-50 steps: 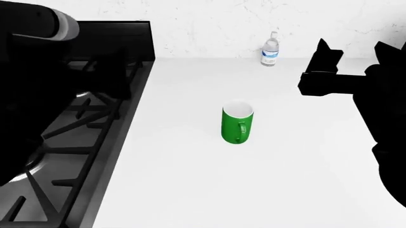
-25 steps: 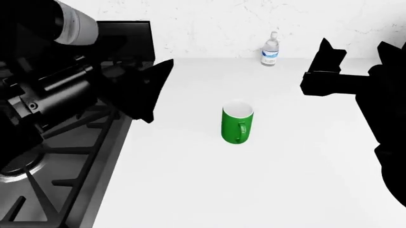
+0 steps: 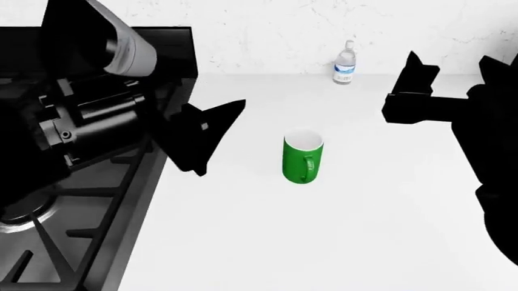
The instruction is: A wet mug is on the counter and needs to be dried. Pick it up and place it upside down in the open cabinet.
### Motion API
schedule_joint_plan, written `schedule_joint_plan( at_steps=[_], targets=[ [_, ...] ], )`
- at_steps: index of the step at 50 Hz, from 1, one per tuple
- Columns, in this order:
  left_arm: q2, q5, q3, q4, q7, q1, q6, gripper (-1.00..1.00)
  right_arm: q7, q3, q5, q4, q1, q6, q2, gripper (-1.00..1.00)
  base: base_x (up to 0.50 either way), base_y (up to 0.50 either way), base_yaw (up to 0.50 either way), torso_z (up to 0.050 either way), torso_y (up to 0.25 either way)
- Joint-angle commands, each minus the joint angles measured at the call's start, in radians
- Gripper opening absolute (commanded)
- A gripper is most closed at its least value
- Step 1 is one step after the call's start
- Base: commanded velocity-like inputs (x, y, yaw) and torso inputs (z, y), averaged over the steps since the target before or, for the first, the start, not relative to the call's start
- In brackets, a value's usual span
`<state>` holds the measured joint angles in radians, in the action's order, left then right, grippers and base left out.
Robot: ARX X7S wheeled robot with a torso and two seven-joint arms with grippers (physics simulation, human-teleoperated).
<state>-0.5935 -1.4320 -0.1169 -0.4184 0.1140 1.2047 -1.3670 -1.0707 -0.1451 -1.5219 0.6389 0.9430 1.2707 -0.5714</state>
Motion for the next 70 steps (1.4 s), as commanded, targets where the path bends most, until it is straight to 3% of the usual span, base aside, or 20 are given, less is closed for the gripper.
schedule_joint_plan(
  at_steps=[1,16,49,70],
  targets=[
    [-0.013,0.059,-0.052,0.004,-0.118,-0.006,0.027,1.00,0.010,0.004,0.012,0.000,-0.014,-0.013,-0.004,1.00,0.00,0.00,0.00,0.000,0.000],
    [-0.033,0.178,-0.130,0.026,-0.296,-0.008,0.103,1.00,0.016,0.011,0.018,0.000,-0.021,-0.025,-0.010,1.00,0.00,0.00,0.00,0.000,0.000],
    [-0.018,0.262,-0.227,0.065,-0.389,-0.044,0.177,1.00,0.010,0.025,0.010,-0.003,-0.037,-0.047,-0.024,1.00,0.00,0.00,0.00,0.000,0.000],
    [-0.001,0.371,-0.300,0.179,-0.520,-0.062,0.287,1.00,0.030,0.030,0.036,-0.004,-0.066,-0.070,-0.028,1.00,0.00,0.00,0.00,0.000,0.000]
  ],
)
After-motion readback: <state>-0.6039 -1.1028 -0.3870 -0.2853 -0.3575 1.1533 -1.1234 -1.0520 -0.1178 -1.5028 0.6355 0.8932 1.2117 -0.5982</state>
